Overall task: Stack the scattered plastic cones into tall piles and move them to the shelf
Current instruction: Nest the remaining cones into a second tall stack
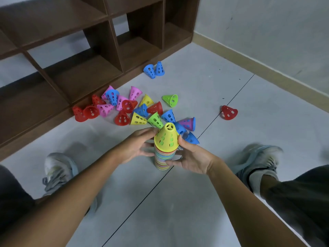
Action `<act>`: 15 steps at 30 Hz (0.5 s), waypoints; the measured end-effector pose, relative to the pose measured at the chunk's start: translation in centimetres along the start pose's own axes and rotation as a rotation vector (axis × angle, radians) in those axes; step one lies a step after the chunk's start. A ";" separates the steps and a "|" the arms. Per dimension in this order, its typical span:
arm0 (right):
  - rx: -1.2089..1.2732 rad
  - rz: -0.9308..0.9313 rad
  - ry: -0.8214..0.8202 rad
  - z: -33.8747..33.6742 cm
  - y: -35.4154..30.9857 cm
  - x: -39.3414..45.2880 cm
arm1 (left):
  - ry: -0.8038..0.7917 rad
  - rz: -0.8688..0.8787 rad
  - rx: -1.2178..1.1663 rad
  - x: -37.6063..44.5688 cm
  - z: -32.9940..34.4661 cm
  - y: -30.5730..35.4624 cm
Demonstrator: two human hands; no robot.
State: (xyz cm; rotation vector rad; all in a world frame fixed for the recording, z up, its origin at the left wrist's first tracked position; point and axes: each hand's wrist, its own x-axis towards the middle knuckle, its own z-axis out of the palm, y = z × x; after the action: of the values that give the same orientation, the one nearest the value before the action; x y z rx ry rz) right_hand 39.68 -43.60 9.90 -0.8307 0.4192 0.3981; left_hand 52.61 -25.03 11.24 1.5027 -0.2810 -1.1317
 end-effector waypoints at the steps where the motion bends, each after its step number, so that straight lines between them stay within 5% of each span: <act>1: 0.007 -0.001 -0.001 0.1 -0.2 0.3 | -0.001 0.001 0.010 0.2 -0.4 0.4; 11: -0.266 0.224 -0.128 -0.5 -4.4 2.5 | -0.194 -0.115 0.245 3.0 -5.6 4.5; 15: -0.340 0.292 -0.102 -2.6 -6.7 3.7 | -0.152 -0.119 0.303 4.3 -6.4 5.8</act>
State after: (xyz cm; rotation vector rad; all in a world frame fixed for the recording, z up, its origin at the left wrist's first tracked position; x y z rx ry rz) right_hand 45.61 -49.07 10.55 -1.0773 0.3840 0.7952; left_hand 62.04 -25.78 13.19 1.7184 -0.4905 -1.3474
